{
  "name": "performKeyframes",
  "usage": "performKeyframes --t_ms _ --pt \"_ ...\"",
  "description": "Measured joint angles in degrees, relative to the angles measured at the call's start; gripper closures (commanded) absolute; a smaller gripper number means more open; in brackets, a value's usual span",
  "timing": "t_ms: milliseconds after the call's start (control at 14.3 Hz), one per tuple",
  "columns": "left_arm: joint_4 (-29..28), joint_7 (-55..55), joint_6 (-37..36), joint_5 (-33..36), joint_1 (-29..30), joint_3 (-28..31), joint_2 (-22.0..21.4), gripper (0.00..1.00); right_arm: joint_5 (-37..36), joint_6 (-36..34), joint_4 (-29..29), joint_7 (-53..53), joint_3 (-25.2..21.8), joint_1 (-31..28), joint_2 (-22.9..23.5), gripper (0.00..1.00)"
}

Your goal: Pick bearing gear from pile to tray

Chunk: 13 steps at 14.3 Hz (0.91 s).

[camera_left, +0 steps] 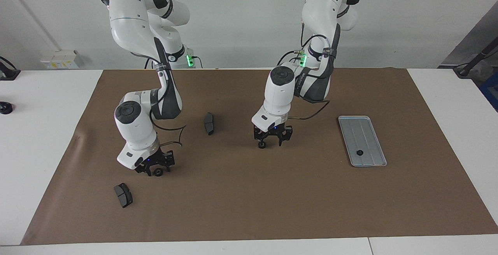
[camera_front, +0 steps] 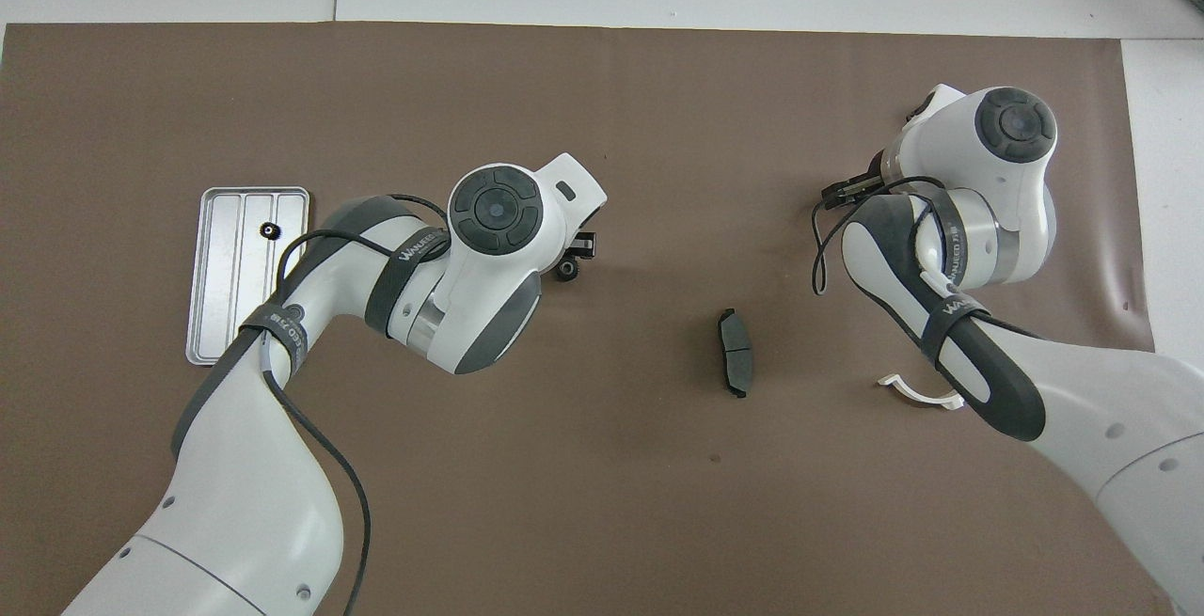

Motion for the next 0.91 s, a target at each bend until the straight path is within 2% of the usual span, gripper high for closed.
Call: performKeyframes --t_ms 140,349,628,698,768,838,908 --pt "0.00 0.00 1.14 0.00 -0.04 0.01 0.21 0.24 0.06 -1.55 0.04 0.00 0.03 -0.12 -0.31 0.35" --pt "-0.15 0.00 2.48 0.00 -0.28 -0.04 0.65 0.24 0.08 -1.87 0.02 0.00 0.06 -0.23 -0.39 0.44" --pt "-1.06 0.00 3.88 0.00 -0.74 -0.21 1.92 0.24 0.19 -1.87 0.01 0.00 0.13 -0.24 -0.51 0.46" --pt "-1.34 0.00 3.98 0.00 -1.01 -0.22 1.96 0.24 0.19 -1.87 0.01 0.00 0.13 -0.24 -0.51 0.56" --pt "-1.68 0.00 4.04 0.00 -1.34 -0.23 1.96 0.24 0.19 -1.86 0.01 0.00 0.14 -0.24 -0.51 0.84" --pt "-2.00 0.00 4.11 0.00 -1.66 -0.22 1.96 0.24 0.27 -1.86 0.02 0.00 0.19 -0.24 -0.54 1.00" --pt "-2.22 0.00 4.18 0.00 -1.86 -0.23 1.96 0.24 0.35 -1.86 0.02 0.00 0.28 -0.22 -0.64 1.00"
